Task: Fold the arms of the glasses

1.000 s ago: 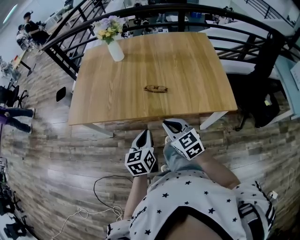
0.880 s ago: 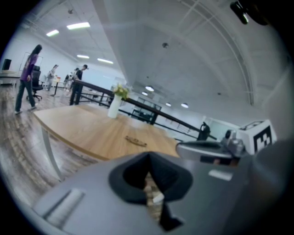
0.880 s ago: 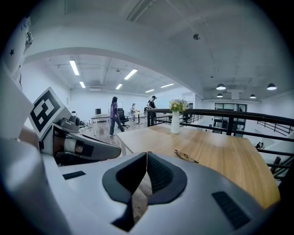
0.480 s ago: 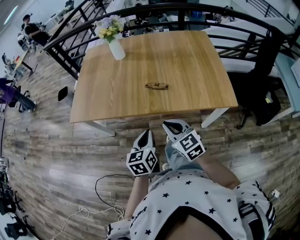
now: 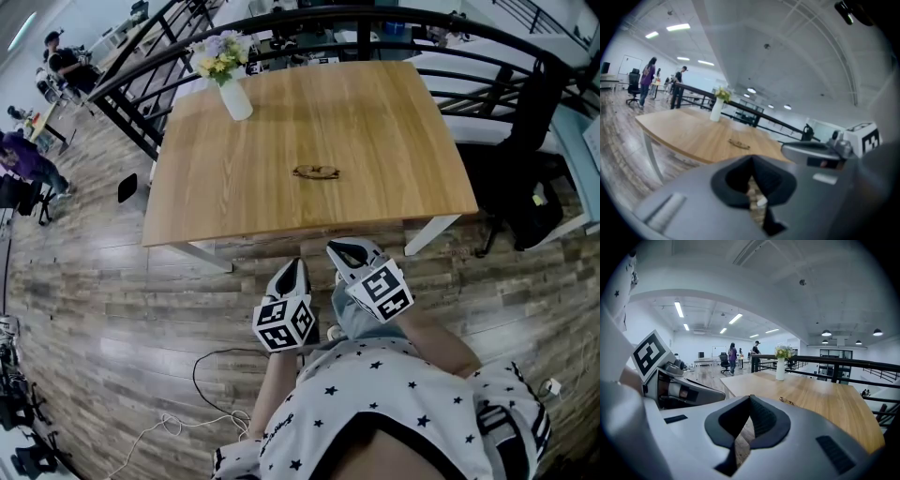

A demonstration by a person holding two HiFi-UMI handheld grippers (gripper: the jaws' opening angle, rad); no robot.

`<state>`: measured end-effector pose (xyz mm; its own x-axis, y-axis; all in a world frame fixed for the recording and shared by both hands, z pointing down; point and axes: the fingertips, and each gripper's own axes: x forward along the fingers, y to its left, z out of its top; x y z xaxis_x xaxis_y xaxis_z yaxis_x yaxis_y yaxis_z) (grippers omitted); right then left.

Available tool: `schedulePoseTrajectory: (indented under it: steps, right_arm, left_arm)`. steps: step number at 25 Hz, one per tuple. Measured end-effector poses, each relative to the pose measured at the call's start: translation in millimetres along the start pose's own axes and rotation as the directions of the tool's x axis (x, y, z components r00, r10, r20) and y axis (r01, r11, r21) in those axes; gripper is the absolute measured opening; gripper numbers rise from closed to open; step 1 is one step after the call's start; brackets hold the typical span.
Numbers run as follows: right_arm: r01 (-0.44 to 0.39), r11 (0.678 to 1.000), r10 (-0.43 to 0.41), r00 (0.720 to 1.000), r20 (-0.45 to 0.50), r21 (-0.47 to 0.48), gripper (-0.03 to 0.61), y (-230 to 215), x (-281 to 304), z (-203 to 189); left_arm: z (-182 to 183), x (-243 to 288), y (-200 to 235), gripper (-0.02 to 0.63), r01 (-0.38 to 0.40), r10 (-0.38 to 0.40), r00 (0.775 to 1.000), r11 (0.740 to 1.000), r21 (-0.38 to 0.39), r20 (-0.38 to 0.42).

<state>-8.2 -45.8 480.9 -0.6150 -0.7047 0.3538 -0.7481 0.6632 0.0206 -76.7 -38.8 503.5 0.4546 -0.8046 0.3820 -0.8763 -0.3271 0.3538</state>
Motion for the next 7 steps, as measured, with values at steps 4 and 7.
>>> schedulePoseTrajectory:
  steps: [4, 7]
  right_arm:
    - [0.003, 1.000, -0.003, 1.000, 0.006, -0.006, 0.015, -2.0, 3.8, 3.4]
    - [0.005, 1.000, -0.005, 1.000, 0.009, -0.012, 0.015, -4.4, 6.7, 5.5]
  left_arm:
    - [1.8, 0.7, 2.5, 0.006, 0.001, -0.001, 1.000, 1.000, 0.005, -0.002]
    - [4.3, 2.5, 4.0, 0.006, 0.003, -0.003, 1.000, 1.000, 0.008, -0.001]
